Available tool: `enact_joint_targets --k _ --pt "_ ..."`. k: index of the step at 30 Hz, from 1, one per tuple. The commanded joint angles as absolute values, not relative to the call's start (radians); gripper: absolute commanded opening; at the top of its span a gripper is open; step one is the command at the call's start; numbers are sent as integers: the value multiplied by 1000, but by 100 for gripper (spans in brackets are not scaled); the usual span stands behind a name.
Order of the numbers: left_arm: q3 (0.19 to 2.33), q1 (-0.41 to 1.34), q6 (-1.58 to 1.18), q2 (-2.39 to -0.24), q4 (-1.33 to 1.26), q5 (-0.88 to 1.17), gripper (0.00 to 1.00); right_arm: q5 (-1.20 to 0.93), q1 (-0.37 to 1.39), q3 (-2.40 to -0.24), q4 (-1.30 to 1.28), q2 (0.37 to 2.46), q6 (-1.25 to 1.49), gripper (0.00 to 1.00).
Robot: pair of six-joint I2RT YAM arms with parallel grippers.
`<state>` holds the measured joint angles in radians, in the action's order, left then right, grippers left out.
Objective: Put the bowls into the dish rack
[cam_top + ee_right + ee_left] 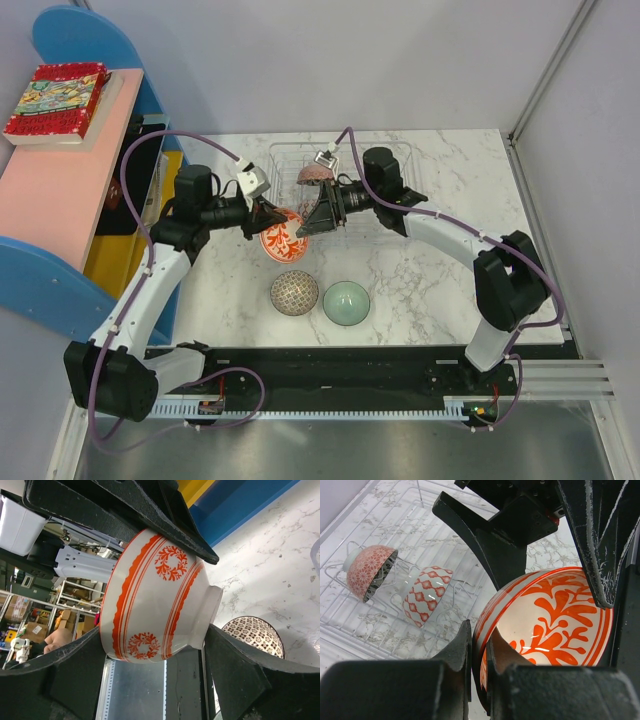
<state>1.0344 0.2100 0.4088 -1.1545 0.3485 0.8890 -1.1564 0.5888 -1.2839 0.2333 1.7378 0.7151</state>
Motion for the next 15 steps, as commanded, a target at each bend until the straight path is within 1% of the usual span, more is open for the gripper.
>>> enact_joint_targets --k 1,6,7,9,10,12,13,15 --pt "1074 210 373 -1137 275 936 2 -1200 591 -1279 302 1741 730 82" --pt "1066 212 371 -1137 265 936 2 -1204 591 -1252 396 1738 805 71" --pt "1065 212 368 -1137 262 934 2 -1203 591 -1244 431 1733 834 65" --pt "1063 212 367 -1135 259 933 2 -1192 592 -1230 455 1730 851 55" --pt "1063 212 364 -1135 259 928 2 -1186 592 -1224 468 1727 857 44" --pt "1066 210 361 -1140 256 925 2 -1166 592 -1215 472 1726 859 33" --pt "1066 212 359 -1140 258 920 4 -1160 592 -1212 472 1723 859 19" --pt "1066 212 362 -1146 258 919 13 -1147 592 -1206 474 1723 856 7"
